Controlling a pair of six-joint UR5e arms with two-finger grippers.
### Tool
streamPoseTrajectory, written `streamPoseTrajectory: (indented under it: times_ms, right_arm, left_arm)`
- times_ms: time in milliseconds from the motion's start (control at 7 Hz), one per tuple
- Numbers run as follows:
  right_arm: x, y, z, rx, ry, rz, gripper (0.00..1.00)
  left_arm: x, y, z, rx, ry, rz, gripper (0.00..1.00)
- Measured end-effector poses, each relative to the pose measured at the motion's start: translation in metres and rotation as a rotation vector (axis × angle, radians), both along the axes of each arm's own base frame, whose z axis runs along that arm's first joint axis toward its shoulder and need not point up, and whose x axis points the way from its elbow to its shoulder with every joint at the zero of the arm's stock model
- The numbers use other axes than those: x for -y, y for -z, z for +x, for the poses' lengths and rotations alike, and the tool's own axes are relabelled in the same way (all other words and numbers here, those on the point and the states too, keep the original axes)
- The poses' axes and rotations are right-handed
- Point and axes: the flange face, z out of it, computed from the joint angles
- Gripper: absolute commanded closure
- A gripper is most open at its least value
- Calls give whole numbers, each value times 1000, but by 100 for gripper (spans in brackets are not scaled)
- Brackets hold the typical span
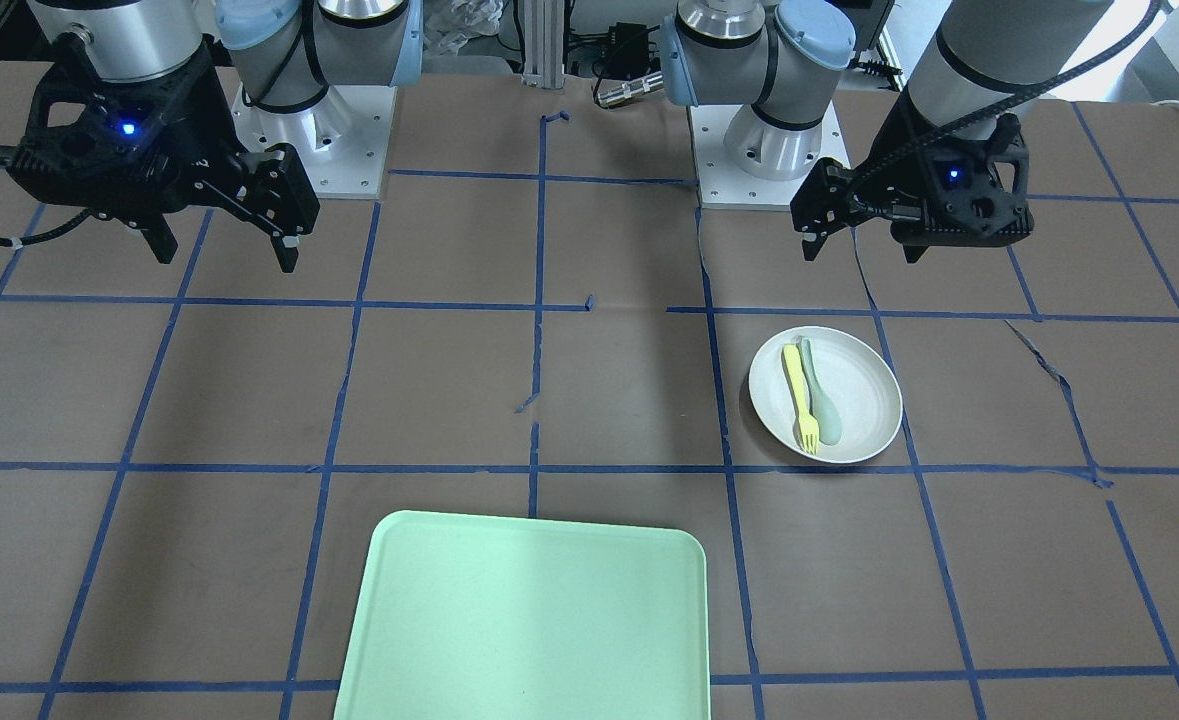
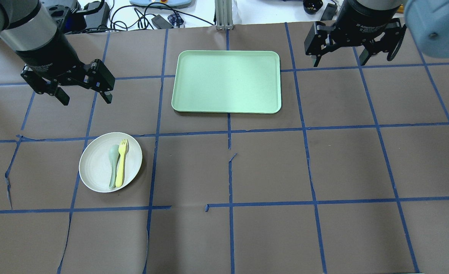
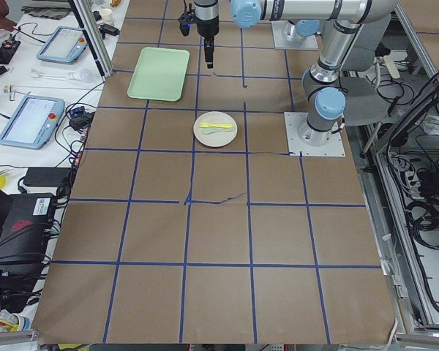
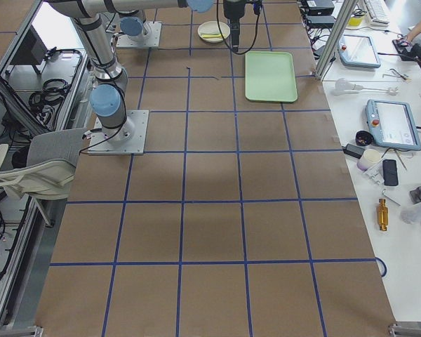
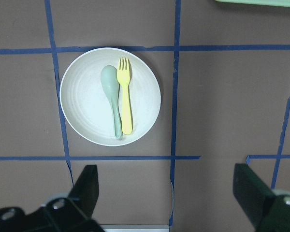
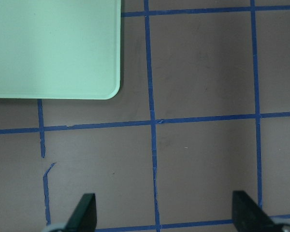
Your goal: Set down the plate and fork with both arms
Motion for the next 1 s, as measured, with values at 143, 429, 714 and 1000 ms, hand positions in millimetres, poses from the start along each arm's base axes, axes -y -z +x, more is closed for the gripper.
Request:
streamPoseTrajectory:
  times_ms: [143,429,714,1000]
  right_arm:
    - [0,0,0,0,0,0,0]
    - [0,0,0,0,0,-1,0]
    - [0,0,0,0,0,0,0]
    - [0,0,0,0,0,0,0]
  left_arm:
    - [3,1,1,2,-1,3,0]
    - [2,-2,0,-1,-2,-11,0]
    - [-1,-4,-1,-3,4,-29,0]
    - [2,3,4,2,-7,-22,0]
